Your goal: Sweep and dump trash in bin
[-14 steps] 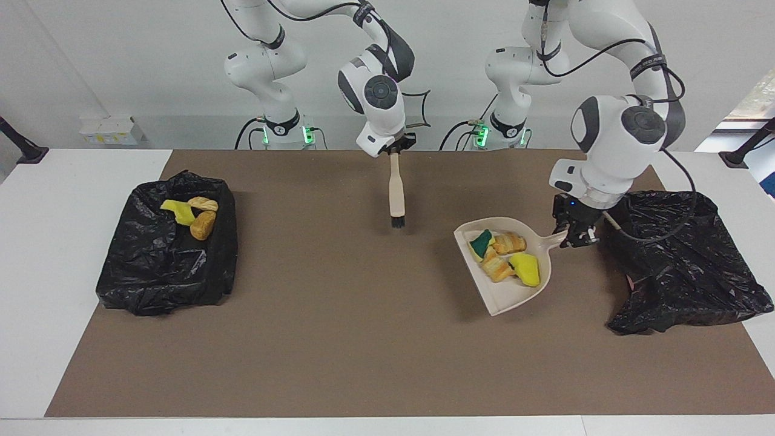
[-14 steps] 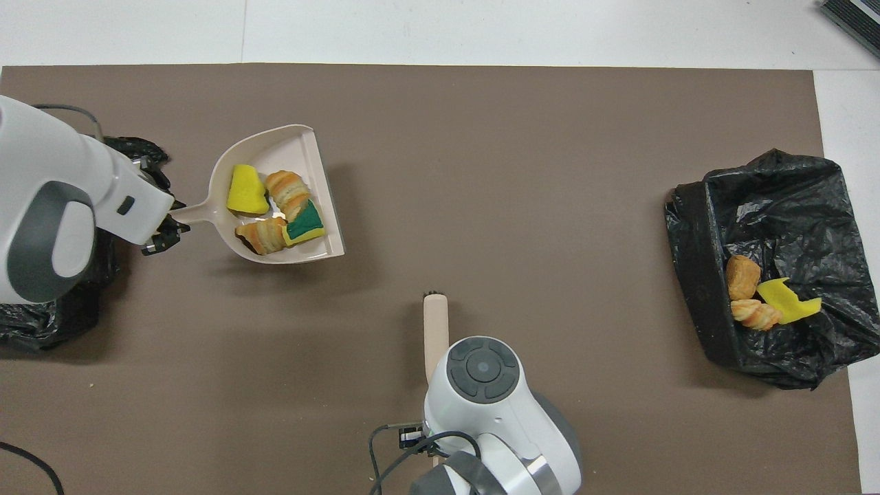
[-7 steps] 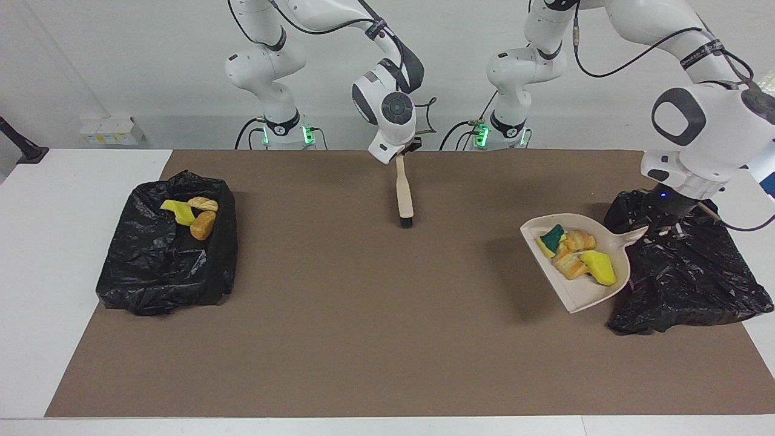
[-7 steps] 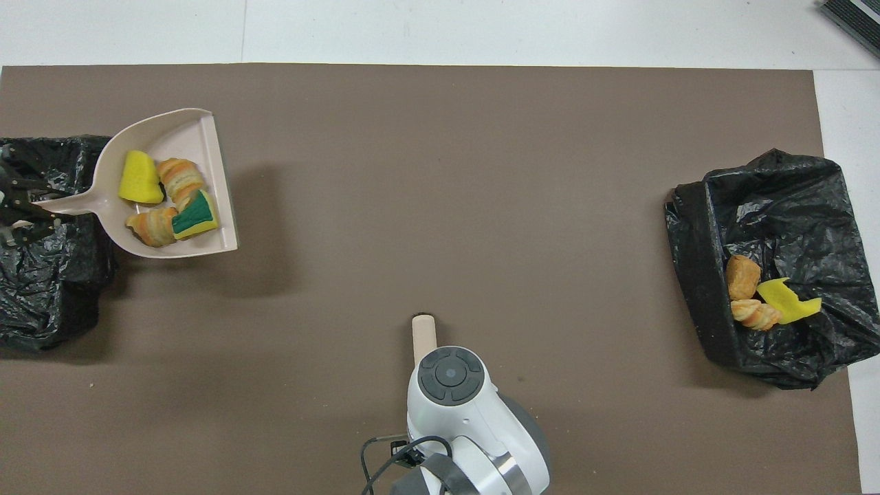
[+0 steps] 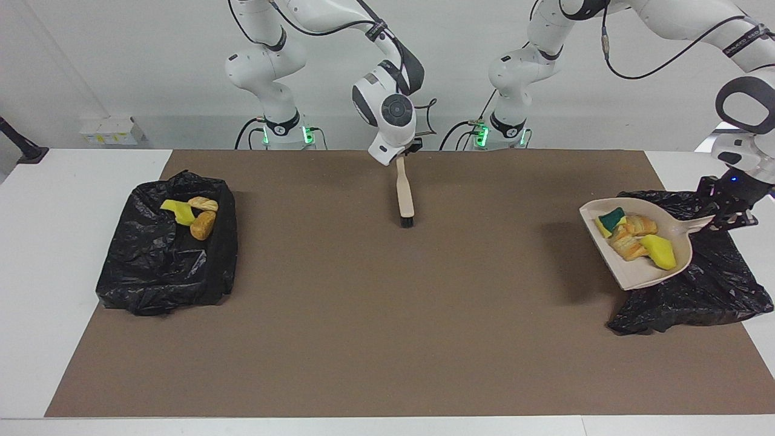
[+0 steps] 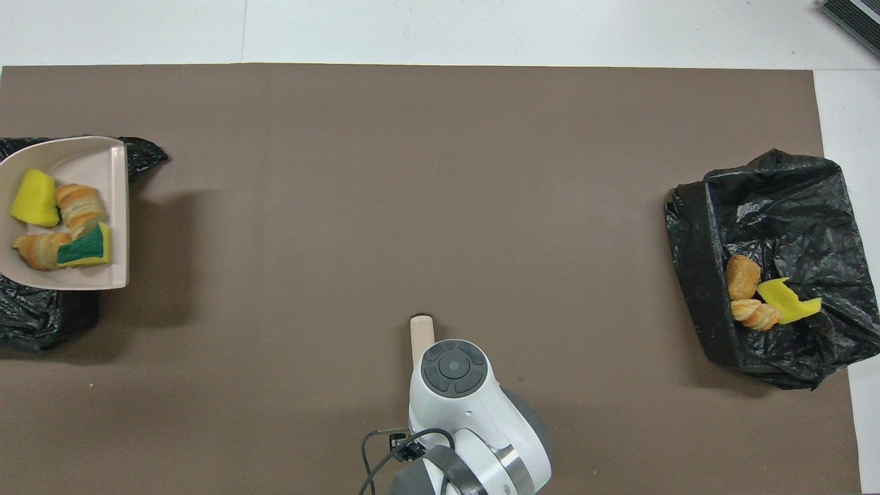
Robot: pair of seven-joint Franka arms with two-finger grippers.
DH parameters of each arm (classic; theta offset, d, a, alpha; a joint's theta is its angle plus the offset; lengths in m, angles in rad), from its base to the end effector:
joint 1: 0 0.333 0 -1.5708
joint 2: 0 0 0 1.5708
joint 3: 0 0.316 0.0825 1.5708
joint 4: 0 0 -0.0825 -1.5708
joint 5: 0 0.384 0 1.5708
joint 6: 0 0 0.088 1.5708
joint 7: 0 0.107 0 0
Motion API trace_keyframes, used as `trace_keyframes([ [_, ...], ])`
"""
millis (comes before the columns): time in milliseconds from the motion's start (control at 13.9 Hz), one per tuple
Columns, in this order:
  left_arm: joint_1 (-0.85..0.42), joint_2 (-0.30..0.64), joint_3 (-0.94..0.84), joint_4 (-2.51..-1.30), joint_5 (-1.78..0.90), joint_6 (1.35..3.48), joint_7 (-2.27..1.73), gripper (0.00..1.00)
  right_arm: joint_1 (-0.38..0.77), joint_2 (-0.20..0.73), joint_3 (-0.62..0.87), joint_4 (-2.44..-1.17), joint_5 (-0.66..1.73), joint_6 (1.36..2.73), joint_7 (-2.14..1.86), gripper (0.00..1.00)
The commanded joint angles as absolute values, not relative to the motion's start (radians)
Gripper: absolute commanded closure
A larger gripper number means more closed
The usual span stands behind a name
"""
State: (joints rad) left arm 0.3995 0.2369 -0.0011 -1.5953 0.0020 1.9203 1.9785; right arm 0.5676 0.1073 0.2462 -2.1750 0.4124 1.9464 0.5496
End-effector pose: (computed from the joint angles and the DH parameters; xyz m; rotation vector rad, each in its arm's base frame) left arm 0.5932 0.2499 0.5024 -2.1522 2.1736 -0.0480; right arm 0.3325 0.3904 0.3267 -2.9608 -0.0722 0.7503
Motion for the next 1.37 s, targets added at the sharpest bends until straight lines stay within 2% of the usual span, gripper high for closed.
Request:
trace_keyframes([
  [0,0.457,0.291,-0.009,-1.484,0.061,1.893,2.095,1.00,0.517,0.127,0.242,-2.097,0.410,1.950,0.549,0.11],
  [72,0.471,0.307,-0.011,-1.458,0.096,1.908,2.106,1.00,0.481,0.115,0.241,-2.082,0.378,1.951,0.552,0.00],
  [433,0.476,0.322,-0.011,-1.433,0.277,2.015,2.085,1.00,0.238,0.078,0.239,-1.967,0.276,1.951,0.538,0.00],
  [793,0.436,0.301,-0.008,-1.477,0.584,2.057,1.907,1.00,0.056,0.063,0.241,-1.823,0.255,1.914,0.445,0.00],
  [1082,0.387,0.241,-0.008,-1.558,0.791,2.046,1.764,1.00,-0.005,-0.010,0.235,-1.801,0.207,1.910,0.380,0.00],
  [1298,0.351,0.161,-0.011,-1.690,0.954,2.051,1.591,1.00,-0.002,-0.069,0.235,-1.798,0.065,1.888,0.380,0.00],
])
